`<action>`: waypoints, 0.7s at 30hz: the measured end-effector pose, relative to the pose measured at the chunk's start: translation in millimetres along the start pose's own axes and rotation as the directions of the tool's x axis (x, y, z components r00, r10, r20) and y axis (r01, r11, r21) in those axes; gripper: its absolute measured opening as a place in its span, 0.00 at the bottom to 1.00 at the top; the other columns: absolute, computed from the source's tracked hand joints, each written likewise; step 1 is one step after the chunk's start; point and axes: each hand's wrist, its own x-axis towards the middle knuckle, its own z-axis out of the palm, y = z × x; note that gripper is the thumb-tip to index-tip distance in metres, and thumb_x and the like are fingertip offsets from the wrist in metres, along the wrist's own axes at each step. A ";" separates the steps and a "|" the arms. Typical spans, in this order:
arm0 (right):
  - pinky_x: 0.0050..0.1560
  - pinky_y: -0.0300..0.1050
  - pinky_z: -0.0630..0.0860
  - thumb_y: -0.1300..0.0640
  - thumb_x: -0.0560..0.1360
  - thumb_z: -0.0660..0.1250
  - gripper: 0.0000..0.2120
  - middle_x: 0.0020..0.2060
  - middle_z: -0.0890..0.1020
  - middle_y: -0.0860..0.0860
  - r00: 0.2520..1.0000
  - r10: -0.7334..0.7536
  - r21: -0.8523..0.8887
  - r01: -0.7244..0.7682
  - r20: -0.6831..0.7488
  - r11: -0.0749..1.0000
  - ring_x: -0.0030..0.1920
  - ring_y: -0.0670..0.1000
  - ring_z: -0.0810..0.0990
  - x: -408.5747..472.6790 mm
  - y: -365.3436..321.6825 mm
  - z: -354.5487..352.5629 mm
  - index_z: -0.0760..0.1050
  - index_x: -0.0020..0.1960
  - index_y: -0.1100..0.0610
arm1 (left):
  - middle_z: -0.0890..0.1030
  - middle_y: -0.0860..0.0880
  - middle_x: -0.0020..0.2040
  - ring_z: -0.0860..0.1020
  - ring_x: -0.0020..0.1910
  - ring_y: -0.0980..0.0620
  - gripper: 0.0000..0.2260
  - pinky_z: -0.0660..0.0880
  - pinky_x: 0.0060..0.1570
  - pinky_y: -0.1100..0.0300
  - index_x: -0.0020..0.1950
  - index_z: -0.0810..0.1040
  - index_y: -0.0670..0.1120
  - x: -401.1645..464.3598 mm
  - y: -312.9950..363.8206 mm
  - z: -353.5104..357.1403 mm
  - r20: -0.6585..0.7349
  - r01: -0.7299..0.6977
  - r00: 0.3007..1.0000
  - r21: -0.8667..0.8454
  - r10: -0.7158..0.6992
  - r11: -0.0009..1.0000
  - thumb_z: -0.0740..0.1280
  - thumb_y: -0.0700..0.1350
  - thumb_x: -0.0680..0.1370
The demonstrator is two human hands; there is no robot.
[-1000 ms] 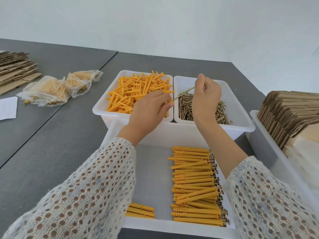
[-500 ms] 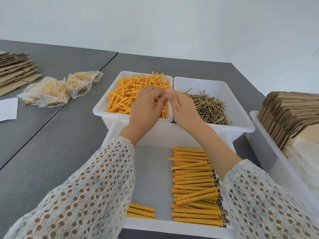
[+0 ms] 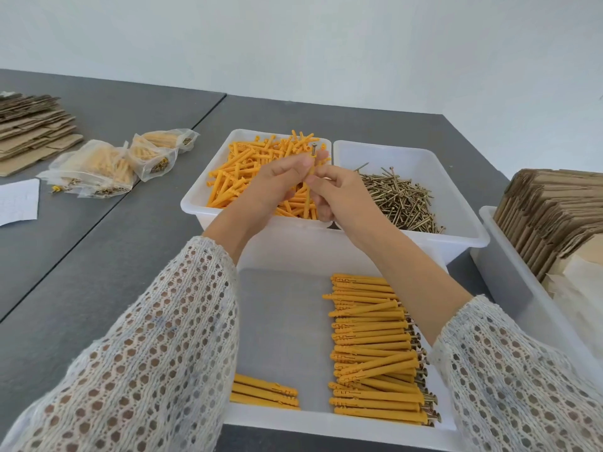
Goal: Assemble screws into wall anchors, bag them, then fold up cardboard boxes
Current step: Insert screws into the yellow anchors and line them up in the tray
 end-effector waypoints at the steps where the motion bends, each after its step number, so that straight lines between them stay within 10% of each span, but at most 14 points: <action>1: 0.27 0.41 0.60 0.60 0.81 0.63 0.10 0.28 0.69 0.52 1.000 -0.006 0.023 0.006 0.007 1.000 0.24 0.48 0.63 -1.3 -3.3 2.1 0.75 0.41 0.56 | 0.79 0.59 0.65 0.76 0.64 0.58 0.16 0.70 0.63 0.55 0.63 0.80 0.54 1.1 -0.4 -2.2 0.013 0.039 0.999 -0.031 -0.038 0.999 0.57 0.56 0.84; 6: 0.26 0.39 0.62 0.62 0.81 0.62 0.05 0.28 0.74 0.53 0.942 0.016 -0.002 -0.016 0.336 1.000 0.24 0.50 0.64 -14.8 -19.3 8.7 0.73 0.47 0.63 | 0.81 0.50 0.51 0.79 0.51 0.49 0.21 0.76 0.54 0.52 0.59 0.81 0.50 7.9 -1.9 -9.0 -0.200 0.125 0.953 -0.425 -0.228 0.896 0.55 0.62 0.83; 12: 0.30 0.37 0.74 0.57 0.80 0.63 0.08 0.31 0.82 0.50 0.595 0.544 -0.740 0.134 0.592 0.659 0.23 0.44 0.73 -38.1 -9.9 27.6 0.76 0.50 0.62 | 0.80 0.52 0.47 0.78 0.43 0.54 0.16 0.74 0.42 0.61 0.58 0.81 0.48 11.8 -4.2 -8.3 -0.312 0.131 0.896 -0.496 -0.317 0.859 0.60 0.56 0.83; 18: 0.32 0.44 0.70 0.60 0.78 0.62 0.14 0.29 0.72 0.53 0.734 0.450 -0.848 0.336 0.508 0.410 0.33 0.55 0.71 -69.5 21.4 73.9 0.71 0.34 0.62 | 0.79 0.50 0.48 0.77 0.44 0.54 0.16 0.72 0.44 0.60 0.58 0.79 0.46 10.8 -2.8 -6.3 -0.291 0.137 0.909 -0.466 -0.297 0.874 0.58 0.54 0.84; 21: 0.43 0.51 0.76 0.59 0.81 0.59 0.05 0.41 0.76 0.56 0.706 0.403 -0.790 0.374 0.582 0.486 0.43 0.58 0.75 -76.8 26.6 92.0 0.71 0.51 0.61 | 0.80 0.51 0.46 0.78 0.42 0.55 0.15 0.73 0.45 0.60 0.57 0.80 0.46 9.7 -2.6 -5.5 -0.264 0.148 0.921 -0.444 -0.287 0.884 0.58 0.53 0.84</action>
